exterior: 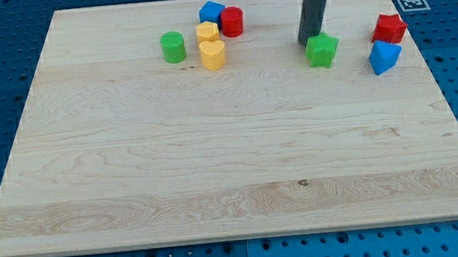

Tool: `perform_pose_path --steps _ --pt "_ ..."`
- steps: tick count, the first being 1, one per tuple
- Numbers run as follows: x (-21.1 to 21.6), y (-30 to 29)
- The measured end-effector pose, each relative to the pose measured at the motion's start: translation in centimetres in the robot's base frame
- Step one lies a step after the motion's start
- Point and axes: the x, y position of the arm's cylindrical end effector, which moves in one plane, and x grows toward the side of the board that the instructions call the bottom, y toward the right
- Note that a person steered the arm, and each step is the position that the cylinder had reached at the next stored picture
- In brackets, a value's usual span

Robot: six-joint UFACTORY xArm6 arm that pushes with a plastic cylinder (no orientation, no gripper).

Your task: Slide the blue triangle towards top center of the board

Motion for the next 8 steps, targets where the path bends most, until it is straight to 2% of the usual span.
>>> perform_pose_path --steps 2,3,4,5,6,8 --pt "16.2 -5.4" --pt "18.9 -4.9" --pt "19.8 3.3" --pt "18.6 14.5" --pt "12.1 18.2" --pt "9.6 17.6"
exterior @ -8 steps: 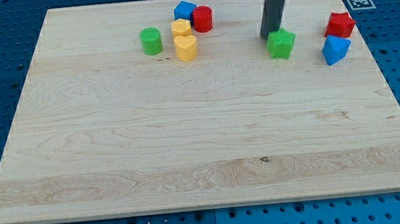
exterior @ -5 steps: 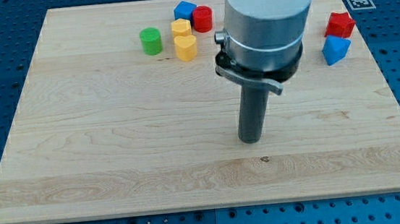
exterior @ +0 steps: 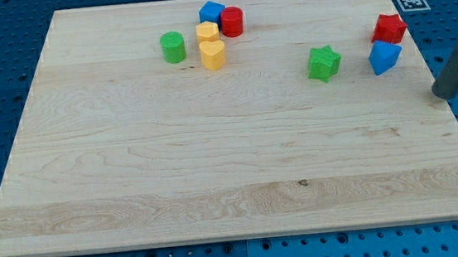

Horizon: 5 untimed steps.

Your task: Slide the blue triangle towards top center of the board

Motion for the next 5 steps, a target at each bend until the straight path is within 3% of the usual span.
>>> perform_pose_path --steps 2,5 --pt "-5.9 -1.5" --pt "-6.1 -0.9"
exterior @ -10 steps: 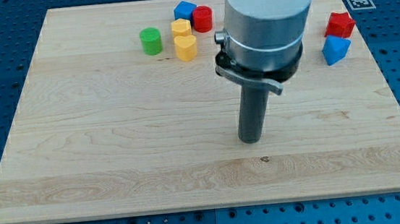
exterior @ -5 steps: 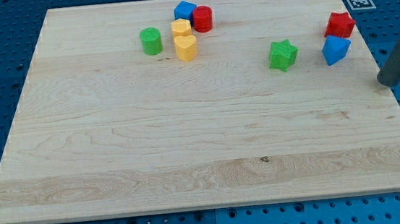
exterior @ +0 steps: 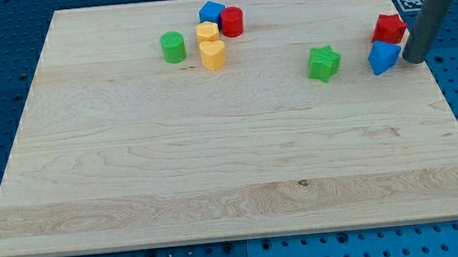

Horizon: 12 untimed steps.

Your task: Slide the blue triangle towards top center of the board

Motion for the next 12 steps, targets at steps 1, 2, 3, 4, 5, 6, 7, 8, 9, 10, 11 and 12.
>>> perform_pose_path --steps 1,2,3,4,5,6,7,8,9,10,11,12 --pt "0.9 0.5" --pt "0.9 -0.6" --pt "0.9 -3.6" --pt "0.9 -5.5" --pt "0.1 -7.1" --pt "-2.5 -8.4" --pt "-5.2 -9.9" --pt "-6.1 -11.3" --pt "-4.9 -10.8" --pt "-4.9 -10.6" --pt "-4.9 -10.6" --pt "-7.0 -10.6"
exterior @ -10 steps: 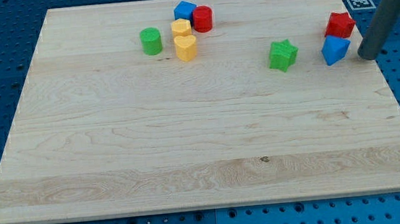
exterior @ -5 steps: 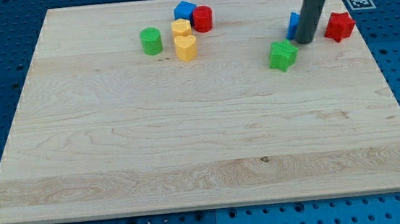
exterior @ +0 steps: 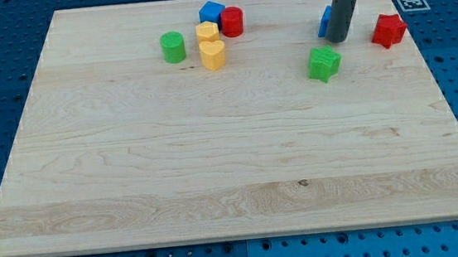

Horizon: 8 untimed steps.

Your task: Slide the blue triangle towards top center of the board

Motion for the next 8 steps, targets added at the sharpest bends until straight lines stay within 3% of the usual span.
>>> perform_pose_path --steps 6,8 --pt "-4.8 1.1" --pt "-6.2 -5.1"
